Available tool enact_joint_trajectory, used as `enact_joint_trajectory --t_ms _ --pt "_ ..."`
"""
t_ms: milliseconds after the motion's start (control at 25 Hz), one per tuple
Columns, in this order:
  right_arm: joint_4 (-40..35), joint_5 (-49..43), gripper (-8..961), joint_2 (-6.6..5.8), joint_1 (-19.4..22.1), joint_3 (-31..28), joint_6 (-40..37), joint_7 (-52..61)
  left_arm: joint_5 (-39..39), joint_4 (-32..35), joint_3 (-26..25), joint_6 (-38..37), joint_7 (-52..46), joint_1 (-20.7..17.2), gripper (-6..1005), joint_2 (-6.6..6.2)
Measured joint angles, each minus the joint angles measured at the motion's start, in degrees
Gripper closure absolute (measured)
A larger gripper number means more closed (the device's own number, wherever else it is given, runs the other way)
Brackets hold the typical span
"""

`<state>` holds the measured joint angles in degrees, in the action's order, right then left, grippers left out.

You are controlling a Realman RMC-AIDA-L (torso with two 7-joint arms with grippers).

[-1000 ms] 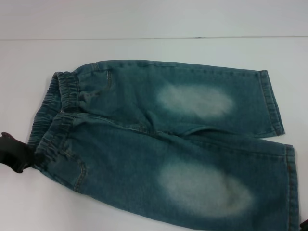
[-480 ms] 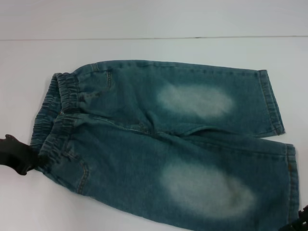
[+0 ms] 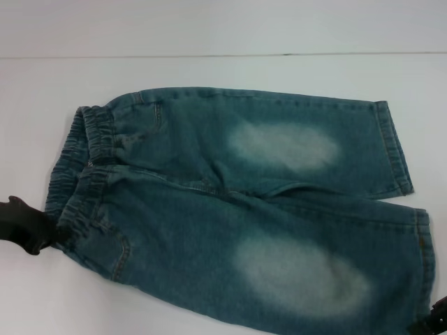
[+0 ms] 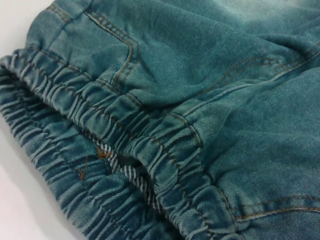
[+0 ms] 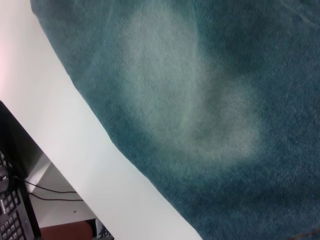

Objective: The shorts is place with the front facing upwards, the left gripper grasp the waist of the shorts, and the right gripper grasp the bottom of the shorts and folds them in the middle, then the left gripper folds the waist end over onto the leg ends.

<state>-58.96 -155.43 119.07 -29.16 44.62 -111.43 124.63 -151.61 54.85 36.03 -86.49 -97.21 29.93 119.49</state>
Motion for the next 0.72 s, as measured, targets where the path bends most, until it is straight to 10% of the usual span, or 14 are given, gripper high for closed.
enact_joint_trajectory --t_ms 600,720 --pt "-0.02 1.29 938 -0.34 -0.20 -0.74 1.52 -2.45 0.52 -0.07 -1.30 -0.14 -0.98 0.32 948 -0.21" --pt "-0.88 3.81 936 -0.73 -0.20 -2.10 0.96 -4.32 1.49 -0.04 -3.81 -1.13 -1.60 1.24 948 -0.52"
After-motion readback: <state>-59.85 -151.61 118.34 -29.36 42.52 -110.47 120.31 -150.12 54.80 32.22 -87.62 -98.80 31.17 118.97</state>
